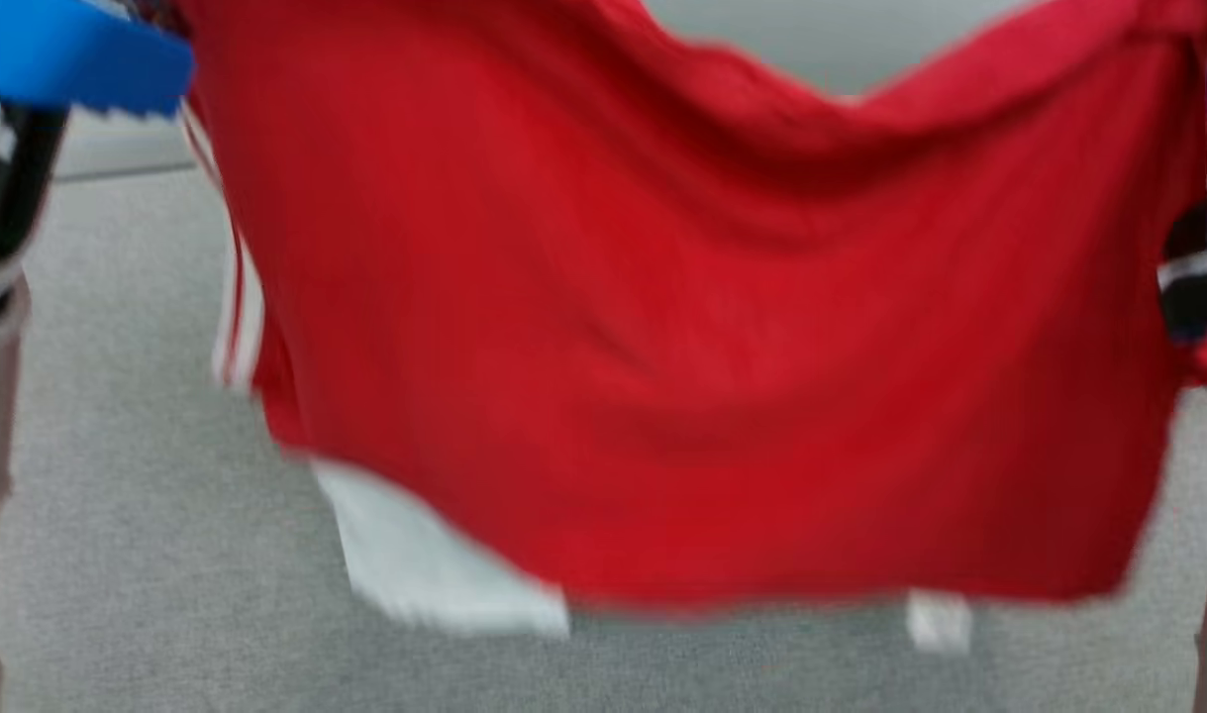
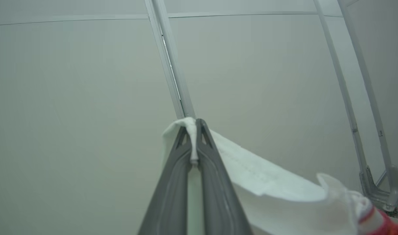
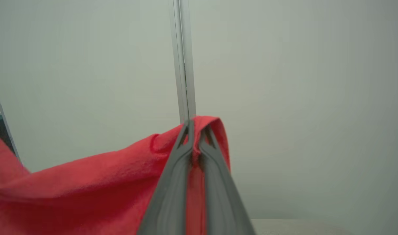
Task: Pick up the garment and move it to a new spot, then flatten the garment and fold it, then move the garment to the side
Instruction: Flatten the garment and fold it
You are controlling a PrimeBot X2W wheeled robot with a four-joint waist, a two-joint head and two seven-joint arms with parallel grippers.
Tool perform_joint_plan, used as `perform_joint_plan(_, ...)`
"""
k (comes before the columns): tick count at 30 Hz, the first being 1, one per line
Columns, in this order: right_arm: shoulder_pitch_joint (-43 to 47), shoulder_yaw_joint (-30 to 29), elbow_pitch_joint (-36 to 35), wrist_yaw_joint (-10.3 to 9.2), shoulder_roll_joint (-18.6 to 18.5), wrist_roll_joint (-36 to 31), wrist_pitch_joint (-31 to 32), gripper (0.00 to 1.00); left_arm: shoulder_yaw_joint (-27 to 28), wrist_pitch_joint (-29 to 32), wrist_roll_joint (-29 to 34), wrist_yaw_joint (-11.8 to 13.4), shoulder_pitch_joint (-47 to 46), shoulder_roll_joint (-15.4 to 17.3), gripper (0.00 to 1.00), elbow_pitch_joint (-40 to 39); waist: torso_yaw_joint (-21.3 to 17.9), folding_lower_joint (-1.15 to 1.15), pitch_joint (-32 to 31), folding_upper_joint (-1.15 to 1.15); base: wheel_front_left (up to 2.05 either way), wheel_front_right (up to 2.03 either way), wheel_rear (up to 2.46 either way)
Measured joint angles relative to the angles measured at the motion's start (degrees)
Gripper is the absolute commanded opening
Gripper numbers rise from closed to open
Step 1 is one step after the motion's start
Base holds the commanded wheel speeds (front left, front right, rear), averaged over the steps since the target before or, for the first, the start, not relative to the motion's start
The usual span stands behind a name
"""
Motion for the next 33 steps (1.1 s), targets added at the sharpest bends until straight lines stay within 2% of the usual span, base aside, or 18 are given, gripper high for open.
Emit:
perform_joint_plan(4,-12.01,2.22,11.04,0.00,-1.65,-4.52,-3.57,0.00,-1.72,-1.63,3.56,-0.02,-7.91,1.56,0.00,7.76,-0.19,0.00,4.25,0.00,0.00,0.00,0.00)
perform_joint_plan(7,-22.01,3.65,20.39,0.00,-1.42,-8.20,-7.53,0.00,-2.44,-4.67,5.87,-0.03,-14.84,1.29,0.00,14.01,0.06,0.00,6.68,0.00,0.00,0.00,0.00)
perform_joint_plan(11,-33.43,6.66,30.96,0.00,-1.29,-16.99,-13.68,0.00,-4.34,-8.16,9.28,-0.10,-23.54,1.13,0.00,20.78,-0.11,0.01,10.18,0.00,0.00,0.00,0.00)
perform_joint_plan(17,-41.27,8.03,45.66,0.02,0.77,-25.74,-19.57,0.00,-6.16,-13.79,9.81,-0.08,-26.48,-1.02,0.00,31.74,0.94,0.00,14.94,0.00,0.00,0.00,0.00)
perform_joint_plan(25,-40.44,4.48,62.07,0.01,3.60,-30.84,-27.11,0.00,-7.72,-23.86,7.16,0.14,-18.09,-5.49,0.00,40.01,3.83,0.00,20.74,0.00,0.00,0.00,0.00)
perform_joint_plan(29,-37.61,3.82,67.49,0.00,3.94,-30.18,-31.67,0.00,-8.86,-26.38,4.90,-0.02,-12.18,-6.32,0.00,39.29,5.67,0.00,22.14,0.00,0.00,0.00,0.00)
perform_joint_plan(33,-35.35,5.15,69.67,0.01,4.36,-27.62,-34.89,0.00,-7.62,-27.09,2.96,-0.03,-6.18,-4.90,0.00,34.66,6.49,0.00,22.01,0.00,0.00,0.00,0.00)
